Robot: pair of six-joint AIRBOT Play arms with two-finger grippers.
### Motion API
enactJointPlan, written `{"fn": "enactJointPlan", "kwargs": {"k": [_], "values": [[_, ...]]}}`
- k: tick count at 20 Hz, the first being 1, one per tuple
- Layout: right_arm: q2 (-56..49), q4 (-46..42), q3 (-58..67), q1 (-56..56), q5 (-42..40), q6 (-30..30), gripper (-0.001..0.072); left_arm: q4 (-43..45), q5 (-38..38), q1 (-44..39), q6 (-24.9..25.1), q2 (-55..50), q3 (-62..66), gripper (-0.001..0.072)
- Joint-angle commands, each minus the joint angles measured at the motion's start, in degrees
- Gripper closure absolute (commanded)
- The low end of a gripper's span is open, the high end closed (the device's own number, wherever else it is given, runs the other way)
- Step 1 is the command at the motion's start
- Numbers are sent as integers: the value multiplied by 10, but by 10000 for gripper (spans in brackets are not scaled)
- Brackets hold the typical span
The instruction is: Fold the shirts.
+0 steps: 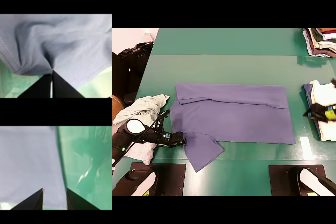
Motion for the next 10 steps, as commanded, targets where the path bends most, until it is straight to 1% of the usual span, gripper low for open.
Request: {"fn": "enactJointPlan", "kwargs": {"k": [1, 4, 7, 10], "values": [[44, 2, -115, -93, 16, -16, 299, -17, 0, 0, 28, 0, 0, 681], [46, 9, -187, -142, 16, -16, 301, -21, 8, 0, 31, 0, 0, 681], [46, 8, -232, -134, -1, -16, 304, -21, 12, 0, 32, 0, 0, 681], [46, 8, -243, -102, -23, -16, 305, -21, 16, 0, 32, 0, 0, 681]]}}
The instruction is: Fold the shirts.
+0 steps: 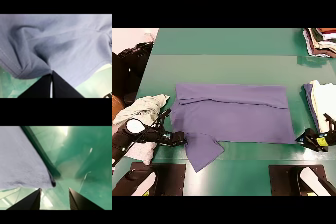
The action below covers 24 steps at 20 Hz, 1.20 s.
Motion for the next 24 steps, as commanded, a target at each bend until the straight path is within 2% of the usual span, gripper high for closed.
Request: {"fn": "enactJointPlan", "kwargs": {"k": [1, 2, 3, 4, 5, 8, 9, 10, 13, 14, 15, 17, 19, 22, 24], "values": [[2, 1, -22, 29, -26, 0, 306, -1, 5, 0, 2, 0, 0, 681], [2, 1, -18, 42, -37, 2, 309, -1, 6, 0, 2, 0, 0, 681], [2, 1, -13, 53, -48, 2, 355, -1, 5, 0, 2, 0, 0, 681], [2, 0, -7, 63, -57, 6, 359, -1, 5, 0, 4, 0, 0, 680], [2, 0, -2, 71, -63, 12, 417, -1, 5, 0, 9, 0, 0, 681], [2, 10, 4, 94, -60, 12, 434, -1, 5, 0, 12, 0, 0, 681], [2, 17, 4, 100, -54, 12, 519, -1, 5, 0, 12, 0, 0, 681], [2, 24, 4, 111, -49, 12, 550, -1, 5, 0, 12, 0, 0, 681], [2, 23, 4, 136, -44, 12, 548, 1, -1, 0, 12, 0, 0, 681], [2, 23, 4, 139, -44, 12, 523, 1, -5, 0, 12, 0, 0, 681], [2, 23, 4, 138, -44, 12, 464, 1, -9, 0, 16, 0, 0, 681], [2, 23, 4, 138, -46, 12, 474, 2, -15, 0, 17, 0, 0, 681], [2, 22, 4, 138, -42, 5, 696, 4, -21, 0, 17, 1, 1, 682], [12, -12, 4, 138, -9, 5, 697, 26, -60, 0, 16, 10, 16, 683], [49, -70, 4, 138, 27, 5, 697, 64, -90, 0, -14, 60, 17, 684]]}}
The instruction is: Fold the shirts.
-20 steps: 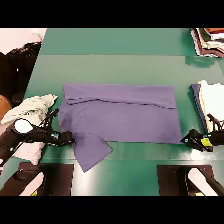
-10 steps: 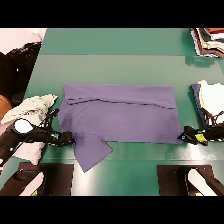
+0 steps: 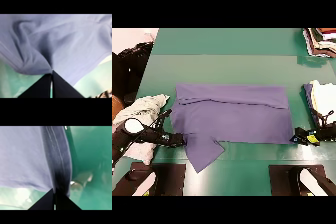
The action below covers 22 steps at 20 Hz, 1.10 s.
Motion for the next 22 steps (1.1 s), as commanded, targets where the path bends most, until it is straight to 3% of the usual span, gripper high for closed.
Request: {"fn": "enactJointPlan", "kwargs": {"k": [1, 5, 7, 9, 11, 15, 22], "values": [[52, -86, 1, 0, 62, -2, 697, 60, -65, 0, -44, 75, 6, 684], [147, -131, 2, 0, 138, -2, 697, 24, -202, 0, -98, 198, 22, 682], [167, -126, 24, 0, 141, -1, 698, 18, -196, 0, -107, 211, 68, 682], [149, -125, 73, 0, 142, -1, 698, 38, -144, 0, -98, 185, 124, 682], [99, -117, 126, 0, 133, -1, 698, 39, -83, 0, -57, 122, 168, 681], [-26, -18, 221, 2, 64, -2, 698, 43, 35, 0, -11, -61, 235, 681], [-254, 90, 373, 2, 2, -2, 697, 43, 165, 0, 4, -320, 388, 681]]}}
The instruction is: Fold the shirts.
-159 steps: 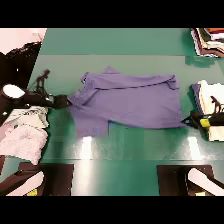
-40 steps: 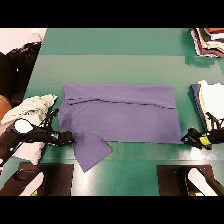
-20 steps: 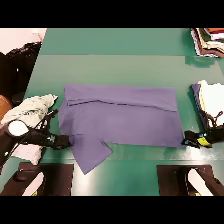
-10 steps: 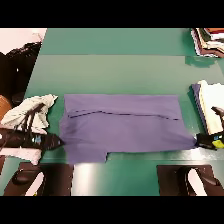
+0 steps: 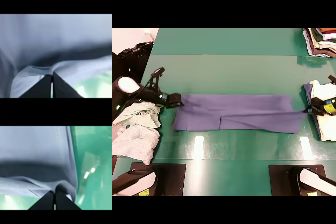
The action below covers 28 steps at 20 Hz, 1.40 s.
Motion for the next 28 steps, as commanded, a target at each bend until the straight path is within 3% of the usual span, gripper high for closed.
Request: {"fn": "enactJointPlan", "kwargs": {"k": [1, 7, 8, 9, 10, 11, 13, 14, 15, 16, 19, 21, 22, 27, 28], "values": [[-108, 65, 74, 3, -38, 0, 697, 1, 73, 0, 14, -106, 74, 680], [-216, 64, 198, 65, -73, 0, 694, 1, 121, 0, 13, -131, 110, 677], [-231, 64, 222, 74, -77, 0, 615, 1, 115, 0, 14, -131, 110, 504], [-243, 64, 243, 79, -75, 0, 395, 1, 112, 0, 13, -130, 110, 258], [-253, 64, 263, 80, -63, 0, 283, 1, 109, 0, 13, -129, 110, 176], [-259, 63, 278, 80, -45, 0, 281, 1, 99, 0, 13, -128, 114, 174], [-259, 59, 285, 70, -12, -23, 282, 1, 60, 0, 14, -128, 127, 175], [-259, 59, 283, 60, 7, -33, 282, 0, 41, 0, 14, -128, 130, 287], [-257, 60, 274, 48, 20, -38, 282, -3, 26, 0, 14, -128, 129, 505], [-254, 60, 256, 33, 28, -47, 282, -4, 15, 0, 14, -128, 129, 667], [-251, 64, 184, -12, 29, -61, 279, -21, -4, 0, 14, -128, 129, 680], [-254, 65, 139, -28, 17, -80, 161, -27, -2, -8, 14, -129, 129, 680], [-259, 68, 119, -31, 13, -89, 152, -28, 3, -19, 14, -129, 129, 680], [-284, 174, 64, -13, -2, -136, 164, -28, 76, -101, 14, -129, 129, 680], [-285, 181, 61, -4, -13, -139, 264, -28, 89, -116, 11, -130, 129, 681]]}}
